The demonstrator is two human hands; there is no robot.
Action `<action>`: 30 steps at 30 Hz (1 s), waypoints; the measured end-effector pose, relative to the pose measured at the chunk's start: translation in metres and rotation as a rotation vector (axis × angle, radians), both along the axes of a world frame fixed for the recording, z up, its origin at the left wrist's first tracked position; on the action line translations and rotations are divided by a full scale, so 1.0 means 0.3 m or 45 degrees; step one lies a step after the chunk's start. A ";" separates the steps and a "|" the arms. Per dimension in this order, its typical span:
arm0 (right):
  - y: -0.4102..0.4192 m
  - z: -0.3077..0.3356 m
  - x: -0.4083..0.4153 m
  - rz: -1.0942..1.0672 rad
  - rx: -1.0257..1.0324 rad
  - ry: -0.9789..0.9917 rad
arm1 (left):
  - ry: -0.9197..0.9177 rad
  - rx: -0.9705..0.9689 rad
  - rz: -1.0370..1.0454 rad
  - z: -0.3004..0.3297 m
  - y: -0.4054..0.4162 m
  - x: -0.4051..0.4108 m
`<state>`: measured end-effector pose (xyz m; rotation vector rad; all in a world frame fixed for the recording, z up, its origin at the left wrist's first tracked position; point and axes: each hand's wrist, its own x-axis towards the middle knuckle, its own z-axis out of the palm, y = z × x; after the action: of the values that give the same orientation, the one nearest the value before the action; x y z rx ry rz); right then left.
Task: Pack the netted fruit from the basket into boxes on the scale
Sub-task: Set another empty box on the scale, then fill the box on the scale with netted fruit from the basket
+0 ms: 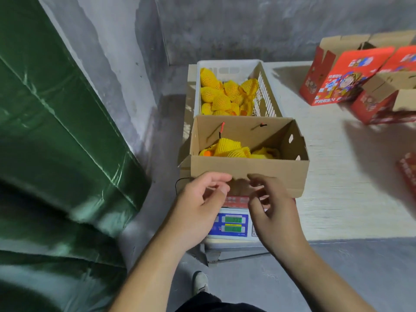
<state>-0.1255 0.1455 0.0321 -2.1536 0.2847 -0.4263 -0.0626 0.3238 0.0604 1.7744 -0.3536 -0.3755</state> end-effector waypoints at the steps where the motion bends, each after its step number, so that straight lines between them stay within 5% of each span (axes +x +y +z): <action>1: -0.005 0.023 0.039 -0.015 -0.044 -0.071 | -0.045 -0.008 0.001 0.024 -0.012 0.034; 13: -0.286 0.182 0.452 -0.108 -0.216 -0.145 | -0.238 0.197 0.084 0.155 -0.127 0.539; 20: -0.584 0.141 0.892 0.185 -0.379 0.308 | -0.239 0.466 -0.047 0.069 -0.299 0.947; 25: -0.701 -0.016 1.223 0.476 -0.598 0.634 | -0.418 0.866 -0.219 -0.085 -0.409 1.254; 30: -0.757 -0.208 1.448 0.602 -0.730 0.854 | -0.799 1.516 -0.702 -0.231 -0.417 1.439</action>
<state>0.3088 -0.0817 -0.0302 -2.7713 0.0006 0.5690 0.3692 0.1987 -0.0088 2.9511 -1.2727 -0.4432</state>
